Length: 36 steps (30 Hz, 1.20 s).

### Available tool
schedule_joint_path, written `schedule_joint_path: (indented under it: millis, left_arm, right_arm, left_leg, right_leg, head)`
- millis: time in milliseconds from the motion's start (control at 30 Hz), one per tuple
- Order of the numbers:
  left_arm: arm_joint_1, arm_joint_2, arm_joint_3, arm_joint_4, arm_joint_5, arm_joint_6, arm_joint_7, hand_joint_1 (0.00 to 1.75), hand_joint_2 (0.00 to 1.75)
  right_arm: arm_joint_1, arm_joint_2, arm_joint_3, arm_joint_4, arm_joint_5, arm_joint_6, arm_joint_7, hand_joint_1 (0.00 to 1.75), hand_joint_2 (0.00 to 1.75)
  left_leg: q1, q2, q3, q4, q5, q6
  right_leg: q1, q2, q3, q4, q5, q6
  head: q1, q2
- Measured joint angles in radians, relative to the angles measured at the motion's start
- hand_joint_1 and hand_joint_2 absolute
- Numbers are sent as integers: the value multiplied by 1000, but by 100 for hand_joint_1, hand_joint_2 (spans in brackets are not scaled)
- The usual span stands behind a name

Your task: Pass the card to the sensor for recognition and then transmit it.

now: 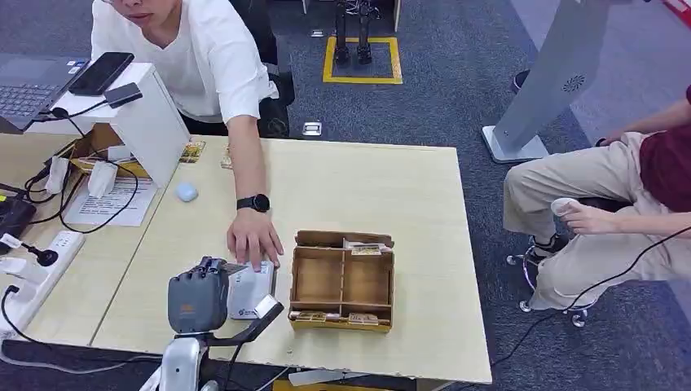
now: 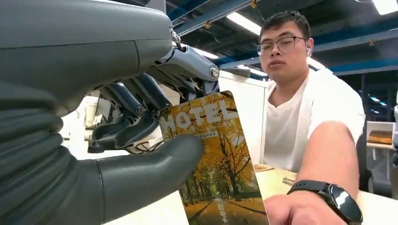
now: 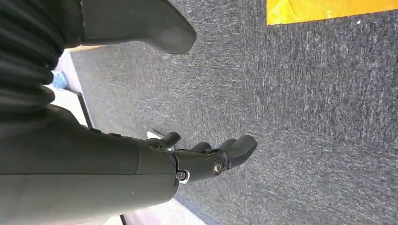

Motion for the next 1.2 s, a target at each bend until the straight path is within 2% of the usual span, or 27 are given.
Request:
schedule_joint_path:
  millis: [333,467,600,867,1200]
  left_arm:
    - [-6,-1,-22,92,3,0,-3,175,175]
    - [-9,-8,-23,119,3,2,-38,175,175]
    - [-12,-17,-21,152,5,3,-125,175,175]
    - [-18,-42,11,201,16,3,-209,175,175]
    - [-24,-61,43,227,18,3,-236,175,175]
  right_arm:
    - [0,-3,0,0,6,0,-2,0,175]
    - [0,-3,0,0,6,0,-2,0,175]
    - [0,-3,0,0,6,2,-2,0,175]
    - [0,-4,0,0,6,3,-2,0,175]
    - [0,-7,0,0,6,3,-2,0,175]
  left_leg:
    - [0,0,0,0,0,0]
    - [0,0,0,0,0,0]
    - [0,0,0,0,0,0]
    - [0,-1,1,0,0,0]
    - [0,-1,2,0,0,0]
  right_leg:
    - [0,0,0,0,0,0]
    - [0,0,0,0,0,0]
    - [0,0,1,0,0,0]
    - [0,-1,2,0,0,0]
    - [0,-2,3,0,0,0]
  head:
    - [0,0]
    - [0,0]
    - [0,0]
    - [0,0]
    - [0,0]
